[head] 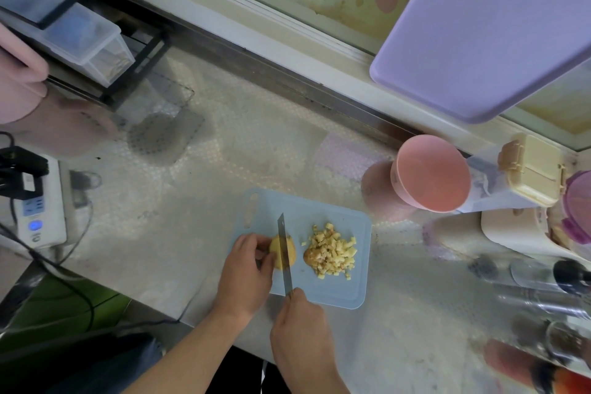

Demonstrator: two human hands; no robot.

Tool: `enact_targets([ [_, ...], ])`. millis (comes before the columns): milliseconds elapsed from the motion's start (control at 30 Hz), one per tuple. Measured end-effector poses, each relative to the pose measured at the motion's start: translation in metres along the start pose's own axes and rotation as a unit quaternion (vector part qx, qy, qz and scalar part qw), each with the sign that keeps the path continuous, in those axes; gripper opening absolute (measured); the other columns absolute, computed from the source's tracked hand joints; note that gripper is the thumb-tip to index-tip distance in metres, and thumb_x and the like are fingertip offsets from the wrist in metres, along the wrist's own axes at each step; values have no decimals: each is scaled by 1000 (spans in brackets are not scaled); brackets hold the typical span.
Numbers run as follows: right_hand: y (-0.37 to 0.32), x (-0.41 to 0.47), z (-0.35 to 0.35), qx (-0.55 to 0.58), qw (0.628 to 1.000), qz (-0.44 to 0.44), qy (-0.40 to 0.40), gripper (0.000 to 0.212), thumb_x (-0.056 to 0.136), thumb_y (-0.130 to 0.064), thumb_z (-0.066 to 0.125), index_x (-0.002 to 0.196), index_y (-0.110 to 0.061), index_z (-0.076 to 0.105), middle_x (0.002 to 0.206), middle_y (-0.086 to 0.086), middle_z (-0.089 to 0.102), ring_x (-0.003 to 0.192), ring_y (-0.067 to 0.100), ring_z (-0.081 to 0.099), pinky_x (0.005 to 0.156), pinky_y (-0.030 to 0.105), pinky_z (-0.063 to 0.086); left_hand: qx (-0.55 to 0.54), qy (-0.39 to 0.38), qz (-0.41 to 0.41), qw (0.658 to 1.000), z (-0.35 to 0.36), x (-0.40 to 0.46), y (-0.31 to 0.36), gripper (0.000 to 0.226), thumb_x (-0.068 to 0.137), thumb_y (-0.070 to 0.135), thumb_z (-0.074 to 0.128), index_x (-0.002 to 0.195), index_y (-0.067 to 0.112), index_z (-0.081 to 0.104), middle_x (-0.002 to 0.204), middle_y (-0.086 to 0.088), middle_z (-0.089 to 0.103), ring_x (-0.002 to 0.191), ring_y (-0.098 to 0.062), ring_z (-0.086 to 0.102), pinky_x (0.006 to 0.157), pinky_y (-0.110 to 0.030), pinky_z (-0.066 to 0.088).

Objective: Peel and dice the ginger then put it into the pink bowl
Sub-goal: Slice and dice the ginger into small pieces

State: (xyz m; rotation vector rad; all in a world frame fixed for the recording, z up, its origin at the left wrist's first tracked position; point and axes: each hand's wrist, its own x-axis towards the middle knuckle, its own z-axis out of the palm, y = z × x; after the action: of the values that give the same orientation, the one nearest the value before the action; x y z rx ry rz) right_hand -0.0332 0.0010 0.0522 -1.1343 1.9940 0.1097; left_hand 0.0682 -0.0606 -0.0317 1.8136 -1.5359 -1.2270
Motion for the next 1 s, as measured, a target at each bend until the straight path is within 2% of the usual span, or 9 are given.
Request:
enact_targets([
  [167, 0, 3, 0, -7, 1000, -6, 3, 10, 103, -20, 38, 96, -19, 44, 88, 0, 55, 76, 18, 53, 66, 25, 43, 4, 1, -1, 1000, 1, 1, -1, 20, 93, 12, 73, 99, 28, 62, 100, 18, 57, 84, 4, 63, 74, -15, 52],
  [300, -1, 6, 1, -10, 1000, -5, -2, 9, 102, -19, 39, 97, -19, 45, 86, -1, 55, 76, 18, 54, 66, 26, 44, 11, 0, -3, 1000, 0, 1, -1, 20, 93, 13, 73, 98, 28, 62, 100, 17, 58, 84, 3, 63, 71, -7, 47],
  [433, -2, 7, 4, -13, 1000, -1, -2, 8, 101, -18, 39, 96, -19, 45, 86, -1, 54, 78, 19, 55, 69, 28, 48, 9, -3, -3, 1000, -1, 1, 0, 17, 93, 14, 73, 98, 27, 63, 101, 17, 58, 87, 6, 62, 73, -10, 50],
  [600, -5, 8, 7, -3, 1000, 0, -1, 9, 99, -16, 39, 96, -19, 47, 86, -1, 55, 88, 22, 66, 72, 32, 52, 2, -6, -3, 1000, -2, 2, -1, 15, 93, 13, 73, 96, 25, 64, 99, 17, 59, 89, 7, 61, 72, -5, 48],
  [700, -8, 17, 6, 14, 1000, 5, 3, 9, 96, -14, 41, 94, -19, 47, 83, -1, 55, 81, 22, 62, 70, 33, 52, 5, -4, -11, 1000, -1, 3, -1, 17, 92, 13, 74, 94, 27, 64, 98, 18, 60, 84, 5, 63, 72, -10, 49],
  [800, -11, 25, 10, 16, 1000, 1, 11, 4, 95, -18, 45, 94, -21, 43, 83, -1, 54, 86, 26, 64, 72, 38, 55, 8, 1, -13, 1000, -2, 3, -1, 18, 91, 14, 75, 93, 28, 63, 97, 17, 60, 82, 2, 64, 74, -15, 51],
  [1000, -8, 23, 14, 17, 1000, 2, 22, 9, 97, -19, 46, 104, -17, 52, 96, 5, 66, 89, 26, 67, 74, 38, 57, 11, 1, -12, 1000, -1, 2, 2, 15, 92, 14, 74, 95, 25, 64, 98, 14, 61, 82, -1, 64, 76, -20, 53],
])
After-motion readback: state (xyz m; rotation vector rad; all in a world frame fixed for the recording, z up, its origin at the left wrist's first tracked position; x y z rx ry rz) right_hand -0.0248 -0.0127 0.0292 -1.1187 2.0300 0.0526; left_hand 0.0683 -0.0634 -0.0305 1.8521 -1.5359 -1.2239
